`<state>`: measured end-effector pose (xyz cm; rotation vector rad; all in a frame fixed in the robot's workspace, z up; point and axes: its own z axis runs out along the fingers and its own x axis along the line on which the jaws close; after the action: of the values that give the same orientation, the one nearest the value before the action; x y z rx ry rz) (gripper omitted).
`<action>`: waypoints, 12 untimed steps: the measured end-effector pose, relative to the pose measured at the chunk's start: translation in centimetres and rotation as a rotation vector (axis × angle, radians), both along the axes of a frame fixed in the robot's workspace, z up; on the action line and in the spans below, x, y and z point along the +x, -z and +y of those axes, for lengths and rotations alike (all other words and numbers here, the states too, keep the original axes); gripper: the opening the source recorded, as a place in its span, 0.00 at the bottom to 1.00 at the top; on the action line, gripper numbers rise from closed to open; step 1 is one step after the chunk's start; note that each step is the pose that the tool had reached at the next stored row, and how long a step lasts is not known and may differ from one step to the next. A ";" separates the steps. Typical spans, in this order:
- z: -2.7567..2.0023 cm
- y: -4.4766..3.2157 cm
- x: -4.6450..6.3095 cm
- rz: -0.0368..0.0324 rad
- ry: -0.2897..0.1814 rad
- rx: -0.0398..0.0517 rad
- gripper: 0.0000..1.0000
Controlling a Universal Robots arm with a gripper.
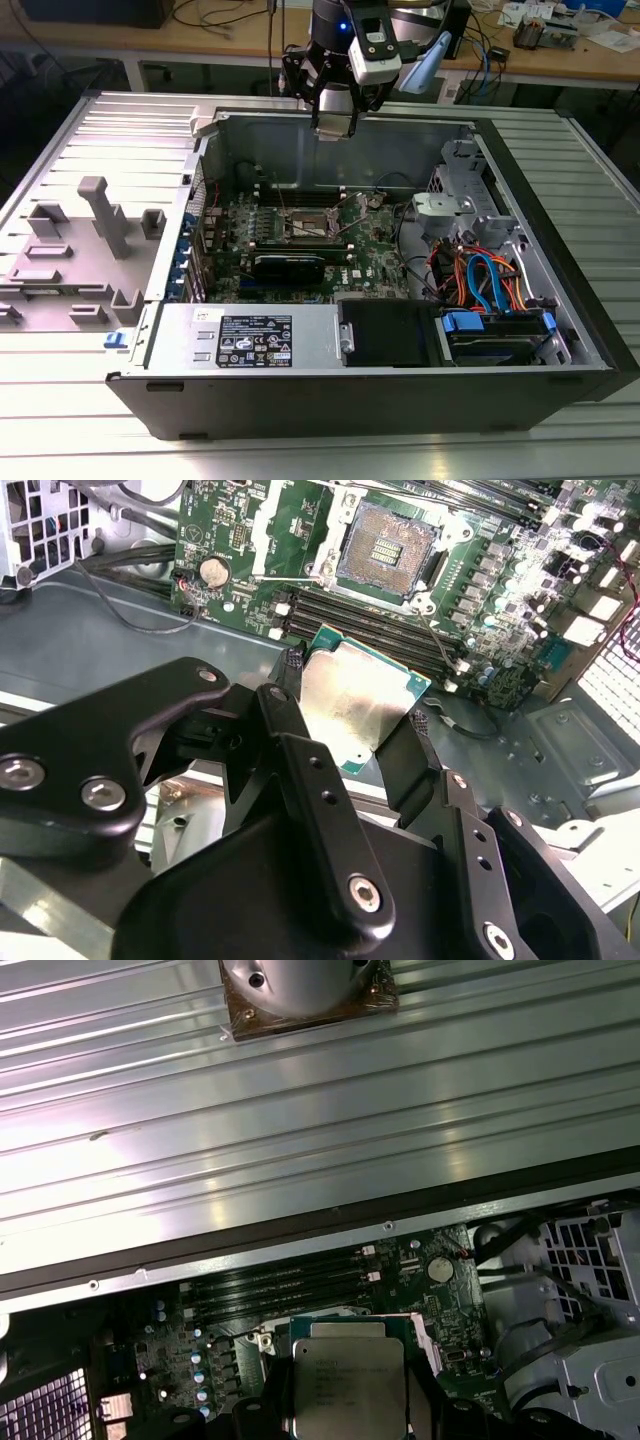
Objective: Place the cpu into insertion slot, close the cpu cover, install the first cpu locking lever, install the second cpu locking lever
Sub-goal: 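Place the cpu into insertion slot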
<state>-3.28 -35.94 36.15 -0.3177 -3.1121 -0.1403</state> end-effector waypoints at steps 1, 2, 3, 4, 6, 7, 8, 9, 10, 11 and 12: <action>0.00 0.00 0.0 0.0000 0.001 0.0000 0.55; 0.00 0.00 0.0 0.0000 0.002 0.0000 0.55; 0.00 0.00 0.0 0.0000 0.004 0.0000 0.55; 0.00 0.00 0.0 0.0000 0.007 0.0000 0.55; -0.01 0.00 0.0 0.0000 0.011 0.0000 0.55; -0.01 0.00 0.0 0.0000 0.013 -0.0001 0.55; -0.01 0.01 0.0 0.0000 0.015 0.0000 0.55; -0.01 0.01 0.0 0.0000 0.016 0.0000 0.55; -0.01 0.01 0.0 0.0000 0.017 0.0000 0.55; -0.01 0.01 0.0 0.0000 0.018 0.0001 0.55; -0.01 0.01 0.0 0.0000 0.019 0.0000 0.55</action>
<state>-3.28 -35.95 36.15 -0.3475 -3.1097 -0.1406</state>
